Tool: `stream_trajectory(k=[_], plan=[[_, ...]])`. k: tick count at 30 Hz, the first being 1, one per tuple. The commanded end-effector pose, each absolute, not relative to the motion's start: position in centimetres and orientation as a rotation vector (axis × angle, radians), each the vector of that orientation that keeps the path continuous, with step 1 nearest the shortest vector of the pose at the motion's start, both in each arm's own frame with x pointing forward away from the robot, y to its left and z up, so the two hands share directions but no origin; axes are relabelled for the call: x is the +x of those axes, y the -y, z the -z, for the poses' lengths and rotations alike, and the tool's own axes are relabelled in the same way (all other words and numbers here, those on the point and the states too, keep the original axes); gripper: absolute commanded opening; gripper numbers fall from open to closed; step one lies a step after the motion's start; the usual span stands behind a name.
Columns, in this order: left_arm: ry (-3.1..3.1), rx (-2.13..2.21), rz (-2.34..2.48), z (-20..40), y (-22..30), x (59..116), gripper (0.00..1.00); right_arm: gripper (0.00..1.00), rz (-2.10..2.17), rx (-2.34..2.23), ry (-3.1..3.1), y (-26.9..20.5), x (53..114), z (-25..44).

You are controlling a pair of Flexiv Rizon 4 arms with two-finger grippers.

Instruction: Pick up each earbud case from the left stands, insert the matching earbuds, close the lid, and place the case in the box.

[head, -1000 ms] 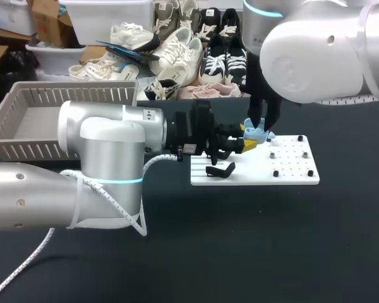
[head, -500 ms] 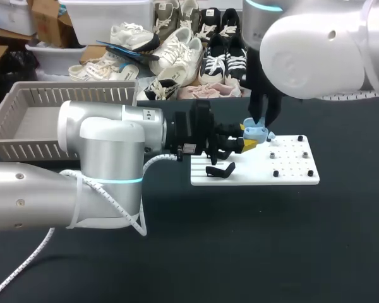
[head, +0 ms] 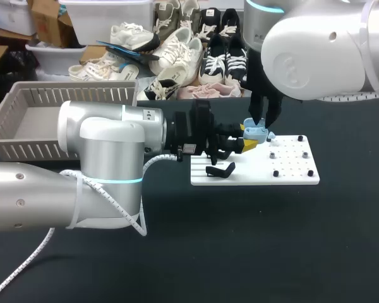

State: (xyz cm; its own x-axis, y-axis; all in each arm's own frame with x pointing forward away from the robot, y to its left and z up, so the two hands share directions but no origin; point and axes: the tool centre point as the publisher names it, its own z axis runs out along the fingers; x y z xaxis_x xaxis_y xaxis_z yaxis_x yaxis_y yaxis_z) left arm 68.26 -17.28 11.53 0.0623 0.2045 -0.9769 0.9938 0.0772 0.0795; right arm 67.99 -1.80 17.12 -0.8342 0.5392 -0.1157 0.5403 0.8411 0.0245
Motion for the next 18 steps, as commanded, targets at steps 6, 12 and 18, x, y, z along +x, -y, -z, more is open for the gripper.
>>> stream_trajectory(k=[6, 12, 18], plan=[[-1.339, 1.323, 0.99, -11.48, 17.28, 68.19, 0.0, 0.0, 0.013, 0.863, -2.887, 2.23, 67.7, -17.57], [-1.339, 1.323, 0.99, -11.48, 17.28, 68.19, 0.0, 0.0, 0.013, 0.87, -2.887, 2.37, 67.51, -17.44], [-1.339, 1.323, 0.99, -11.48, 17.28, 68.19, 0.0, 0.0, 0.011, 0.874, -2.892, 2.33, 67.43, -17.24]])
